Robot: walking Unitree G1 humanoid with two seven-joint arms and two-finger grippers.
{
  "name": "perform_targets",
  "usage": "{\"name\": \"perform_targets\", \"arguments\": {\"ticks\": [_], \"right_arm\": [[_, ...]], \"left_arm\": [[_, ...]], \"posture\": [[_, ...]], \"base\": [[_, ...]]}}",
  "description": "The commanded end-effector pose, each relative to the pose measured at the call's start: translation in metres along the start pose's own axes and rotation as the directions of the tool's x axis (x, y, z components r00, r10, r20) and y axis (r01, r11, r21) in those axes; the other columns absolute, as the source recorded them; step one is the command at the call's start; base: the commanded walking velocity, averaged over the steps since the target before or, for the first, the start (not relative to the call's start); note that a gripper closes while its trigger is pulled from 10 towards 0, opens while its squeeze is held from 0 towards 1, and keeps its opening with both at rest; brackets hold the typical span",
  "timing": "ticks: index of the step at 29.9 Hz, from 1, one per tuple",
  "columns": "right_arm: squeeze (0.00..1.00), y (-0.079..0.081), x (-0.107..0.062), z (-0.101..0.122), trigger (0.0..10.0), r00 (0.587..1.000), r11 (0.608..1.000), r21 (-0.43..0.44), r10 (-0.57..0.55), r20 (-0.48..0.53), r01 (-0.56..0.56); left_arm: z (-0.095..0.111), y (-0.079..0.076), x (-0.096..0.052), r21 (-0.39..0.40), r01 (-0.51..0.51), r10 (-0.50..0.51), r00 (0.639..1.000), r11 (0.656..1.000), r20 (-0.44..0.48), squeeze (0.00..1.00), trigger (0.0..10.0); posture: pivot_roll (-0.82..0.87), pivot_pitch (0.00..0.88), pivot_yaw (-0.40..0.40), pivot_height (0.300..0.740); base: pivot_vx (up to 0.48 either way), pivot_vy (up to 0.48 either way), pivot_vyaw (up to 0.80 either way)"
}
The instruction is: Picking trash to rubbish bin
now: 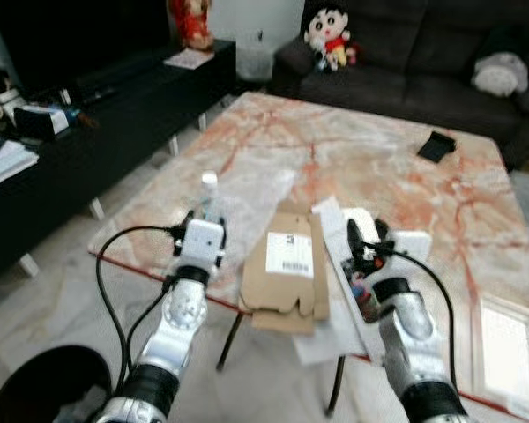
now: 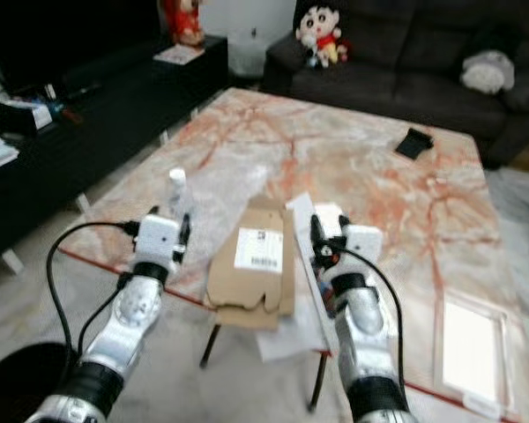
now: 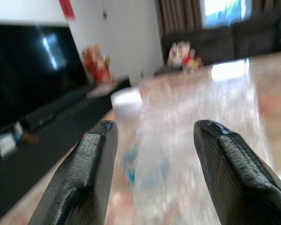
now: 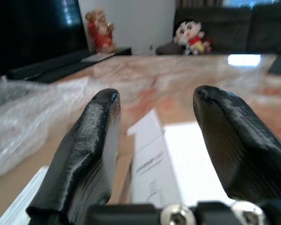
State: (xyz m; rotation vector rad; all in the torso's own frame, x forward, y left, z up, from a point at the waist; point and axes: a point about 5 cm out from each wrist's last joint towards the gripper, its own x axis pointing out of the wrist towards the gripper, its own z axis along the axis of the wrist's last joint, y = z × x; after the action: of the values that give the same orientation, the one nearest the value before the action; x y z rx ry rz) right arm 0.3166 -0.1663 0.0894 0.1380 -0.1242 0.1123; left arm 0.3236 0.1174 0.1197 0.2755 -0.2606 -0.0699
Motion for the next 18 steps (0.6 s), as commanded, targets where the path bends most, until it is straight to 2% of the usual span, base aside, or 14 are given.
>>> {"name": "perform_targets", "arguments": {"ticks": [1,10,16,18], "right_arm": [[0.0,0.006,0.003,0.003,10.0,1.0,1.0,0.007,0.015,0.015,-0.016],[0.0,0.006,0.003,0.003,10.0,1.0,1.0,0.008,0.01,0.015,-0.01],[0.0,0.006,0.003,0.003,10.0,1.0,1.0,0.006,0.009,0.016,-0.009],[0.0,0.006,0.003,0.003,10.0,1.0,1.0,0.009,0.009,0.016,-0.009]], "left_arm": [[-0.001,0.005,-0.002,-0.001,-0.006,0.006,1.0,1.0,0.005,0.0,10.0],[0.002,0.002,-0.001,0.003,0.021,-0.022,1.0,1.0,0.014,0.0,10.0],[0.007,-0.011,-0.003,-0.025,0.136,-0.135,0.99,0.99,0.04,0.0,10.0],[0.007,-0.014,-0.002,-0.022,0.137,-0.136,0.99,0.99,0.039,0.0,10.0]], "posture": [[0.1,0.0,-0.094,0.74],[0.1,0.0,-0.092,0.74],[0.1,0.0,-0.092,0.74],[0.1,0.0,-0.092,0.74]], "base": [[0.0,0.0,0.0],[0.0,0.0,0.0],[0.0,0.0,0.0],[0.0,0.0,0.0]]}}
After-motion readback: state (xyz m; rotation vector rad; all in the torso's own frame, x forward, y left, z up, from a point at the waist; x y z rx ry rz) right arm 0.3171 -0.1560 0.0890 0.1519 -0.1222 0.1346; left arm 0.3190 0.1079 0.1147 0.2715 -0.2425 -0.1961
